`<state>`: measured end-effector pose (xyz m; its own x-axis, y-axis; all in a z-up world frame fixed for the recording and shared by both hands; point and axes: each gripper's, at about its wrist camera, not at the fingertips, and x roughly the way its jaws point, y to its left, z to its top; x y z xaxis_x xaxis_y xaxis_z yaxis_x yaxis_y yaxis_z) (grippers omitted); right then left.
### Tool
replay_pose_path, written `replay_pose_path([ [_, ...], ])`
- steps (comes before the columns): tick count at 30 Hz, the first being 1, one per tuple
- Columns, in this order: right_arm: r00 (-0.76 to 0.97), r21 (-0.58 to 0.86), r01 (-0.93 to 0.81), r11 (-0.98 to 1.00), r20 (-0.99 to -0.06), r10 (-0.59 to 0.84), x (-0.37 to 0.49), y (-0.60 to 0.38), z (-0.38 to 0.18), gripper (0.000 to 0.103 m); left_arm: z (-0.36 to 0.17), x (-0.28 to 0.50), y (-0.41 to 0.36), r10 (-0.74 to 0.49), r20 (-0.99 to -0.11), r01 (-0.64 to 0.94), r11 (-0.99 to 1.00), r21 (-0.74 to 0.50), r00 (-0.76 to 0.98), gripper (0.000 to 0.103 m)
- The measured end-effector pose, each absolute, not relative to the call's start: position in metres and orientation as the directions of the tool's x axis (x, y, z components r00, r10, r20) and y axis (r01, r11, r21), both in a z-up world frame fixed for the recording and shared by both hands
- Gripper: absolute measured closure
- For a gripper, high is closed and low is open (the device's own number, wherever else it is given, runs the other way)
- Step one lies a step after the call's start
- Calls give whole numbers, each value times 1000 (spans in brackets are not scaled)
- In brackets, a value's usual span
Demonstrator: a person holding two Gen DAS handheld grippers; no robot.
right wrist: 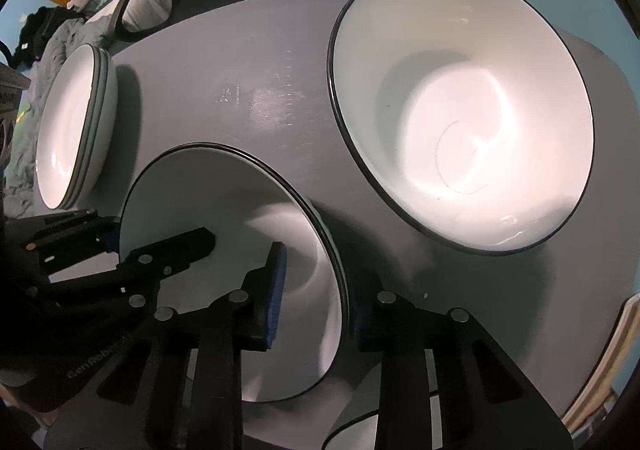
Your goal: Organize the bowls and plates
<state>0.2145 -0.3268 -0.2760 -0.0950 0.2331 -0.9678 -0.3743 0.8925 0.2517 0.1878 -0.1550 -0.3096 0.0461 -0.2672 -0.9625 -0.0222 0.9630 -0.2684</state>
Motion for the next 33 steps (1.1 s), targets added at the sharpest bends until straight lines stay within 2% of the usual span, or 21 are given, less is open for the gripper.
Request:
replay_pose_path([
  [5, -90, 253, -364, 896, -967, 237, 216, -331, -275, 82, -311, 189, -157, -266, -963, -37, 963, -268, 42, 89],
  [7, -87, 249, -356, 901, -968, 234, 217, -335, -273, 89, -310, 189, -158, -260, -965, -32, 965, -261, 40, 89],
  [10, -85, 247, -343, 906, -969, 232, 217, -339, -273, 93, -309, 186, -163, -239, -970, -10, 971, -239, 54, 90],
  [24, -87, 232, -307, 923, -973, 216, 212, -329, -262, 95, -289, 177, -165, -185, -981, -28, 982, -187, 62, 93],
  [33, -79, 227, -280, 933, -974, 214, 216, -324, -251, 95, -285, 192, -159, -198, -978, -28, 979, -200, 71, 93],
])
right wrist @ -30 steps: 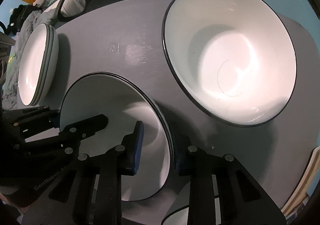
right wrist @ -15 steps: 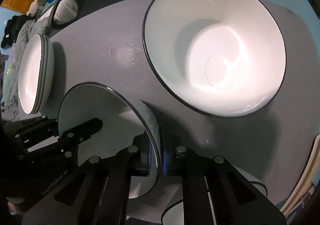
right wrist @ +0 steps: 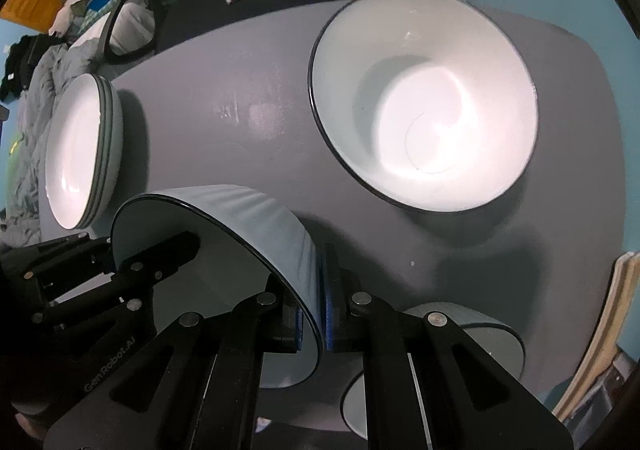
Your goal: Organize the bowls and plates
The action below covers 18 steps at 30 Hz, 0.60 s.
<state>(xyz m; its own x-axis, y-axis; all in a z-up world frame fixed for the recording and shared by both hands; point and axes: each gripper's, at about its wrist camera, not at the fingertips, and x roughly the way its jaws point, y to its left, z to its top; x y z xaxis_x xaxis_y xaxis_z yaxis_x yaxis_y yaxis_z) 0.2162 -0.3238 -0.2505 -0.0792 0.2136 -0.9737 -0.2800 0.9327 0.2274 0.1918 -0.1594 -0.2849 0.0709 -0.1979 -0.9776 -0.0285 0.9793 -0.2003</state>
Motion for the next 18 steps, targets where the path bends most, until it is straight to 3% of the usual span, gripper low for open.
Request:
replay_pose_path([
  [18, 8, 210, -197, 958, -976, 216, 251, -359, -199, 95, -236, 238, -185, -260, -953, 39, 966, -257, 157, 93],
])
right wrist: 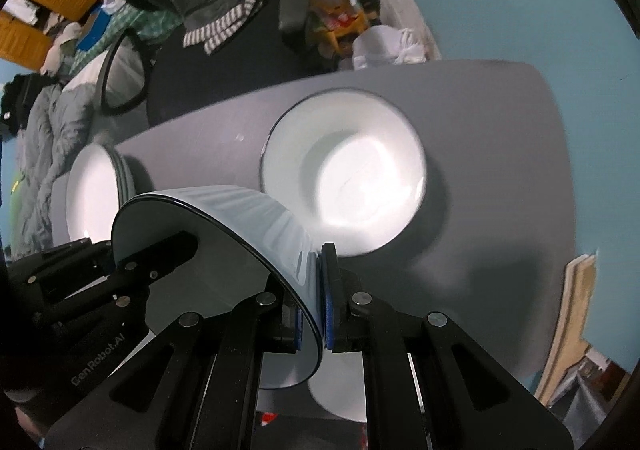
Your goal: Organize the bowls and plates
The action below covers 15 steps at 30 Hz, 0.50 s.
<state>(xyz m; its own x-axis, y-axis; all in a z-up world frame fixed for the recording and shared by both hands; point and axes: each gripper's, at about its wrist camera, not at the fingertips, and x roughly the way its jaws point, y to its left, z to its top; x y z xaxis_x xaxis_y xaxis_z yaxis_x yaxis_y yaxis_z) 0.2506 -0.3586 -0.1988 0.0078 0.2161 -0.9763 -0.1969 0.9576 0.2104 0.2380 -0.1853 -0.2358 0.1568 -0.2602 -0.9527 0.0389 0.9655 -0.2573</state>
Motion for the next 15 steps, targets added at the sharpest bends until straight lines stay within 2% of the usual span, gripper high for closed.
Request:
replay_pose_path([
  [15, 6, 217, -113, 970, -976, 219, 302, -392, -214, 95, -247, 292, -227, -223, -967, 119, 971, -209, 125, 93],
])
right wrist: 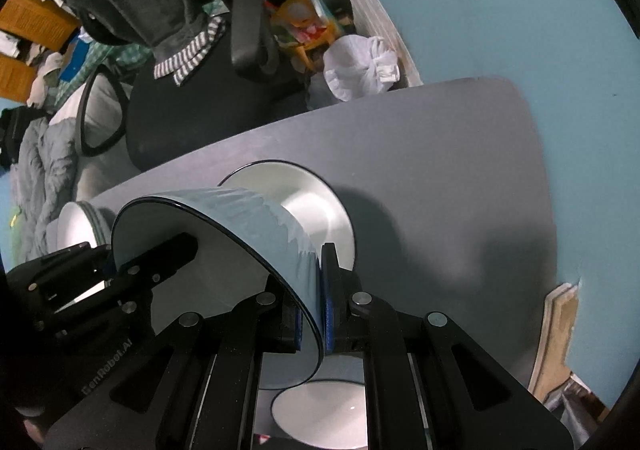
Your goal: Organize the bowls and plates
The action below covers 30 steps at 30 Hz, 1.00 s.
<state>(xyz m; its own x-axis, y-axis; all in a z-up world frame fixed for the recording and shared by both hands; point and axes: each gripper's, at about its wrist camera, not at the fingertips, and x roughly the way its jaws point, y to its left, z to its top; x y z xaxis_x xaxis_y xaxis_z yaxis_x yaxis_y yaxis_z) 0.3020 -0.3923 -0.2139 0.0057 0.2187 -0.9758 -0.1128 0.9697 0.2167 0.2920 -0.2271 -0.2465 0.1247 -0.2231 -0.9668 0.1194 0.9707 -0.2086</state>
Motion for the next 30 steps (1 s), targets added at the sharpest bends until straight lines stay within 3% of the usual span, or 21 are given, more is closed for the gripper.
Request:
replay_pose_path([
  [25, -100, 237, -71, 969, -968, 229, 319, -406, -232, 94, -273, 305, -236, -142, -986, 116, 984, -132, 82, 91],
  [30, -52, 177, -93, 980, -984, 173, 318, -409, -220, 86, -273, 306, -234, -139, -987, 91, 987, -131, 80, 87],
])
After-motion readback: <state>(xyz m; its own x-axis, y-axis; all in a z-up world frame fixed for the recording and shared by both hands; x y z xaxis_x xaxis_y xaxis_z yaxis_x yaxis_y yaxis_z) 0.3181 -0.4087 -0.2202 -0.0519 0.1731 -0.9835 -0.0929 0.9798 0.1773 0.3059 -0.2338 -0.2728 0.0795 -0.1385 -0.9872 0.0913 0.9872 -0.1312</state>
